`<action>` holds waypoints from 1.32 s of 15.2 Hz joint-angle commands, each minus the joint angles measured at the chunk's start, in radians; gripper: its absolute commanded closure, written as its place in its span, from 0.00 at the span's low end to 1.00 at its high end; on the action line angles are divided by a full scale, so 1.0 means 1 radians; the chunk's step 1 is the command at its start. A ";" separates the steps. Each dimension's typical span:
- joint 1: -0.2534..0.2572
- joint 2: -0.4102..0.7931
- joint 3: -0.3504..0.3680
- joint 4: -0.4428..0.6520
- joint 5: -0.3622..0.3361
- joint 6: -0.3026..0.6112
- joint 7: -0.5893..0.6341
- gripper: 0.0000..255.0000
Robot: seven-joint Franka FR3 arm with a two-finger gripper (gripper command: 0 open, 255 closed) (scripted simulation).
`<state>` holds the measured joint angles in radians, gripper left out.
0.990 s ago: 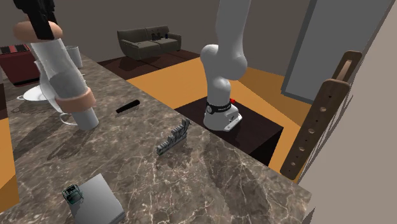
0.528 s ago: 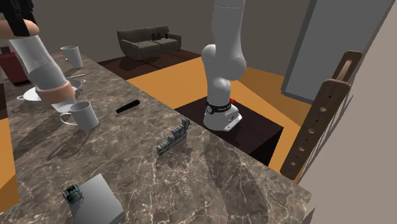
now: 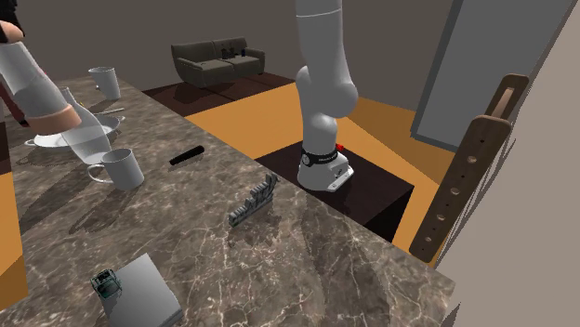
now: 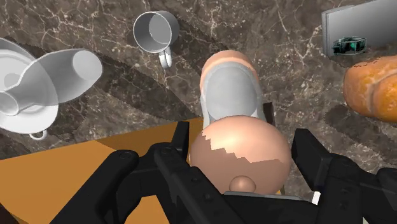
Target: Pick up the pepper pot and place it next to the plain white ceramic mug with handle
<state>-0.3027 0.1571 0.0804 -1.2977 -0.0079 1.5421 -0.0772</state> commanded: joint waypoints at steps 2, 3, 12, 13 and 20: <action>-0.032 0.104 -0.022 0.141 0.002 -0.037 -0.056 1.00; -0.044 0.154 -0.029 0.215 0.003 -0.061 -0.075 1.00; -0.048 0.087 -0.029 -0.008 0.007 0.096 -0.078 1.00; -0.048 0.083 -0.029 -0.029 0.007 0.111 -0.078 1.00; -0.050 0.060 -0.029 -0.157 0.008 0.216 -0.079 1.00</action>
<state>-0.3524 0.2192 0.0513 -1.4375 0.0003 1.7430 -0.1566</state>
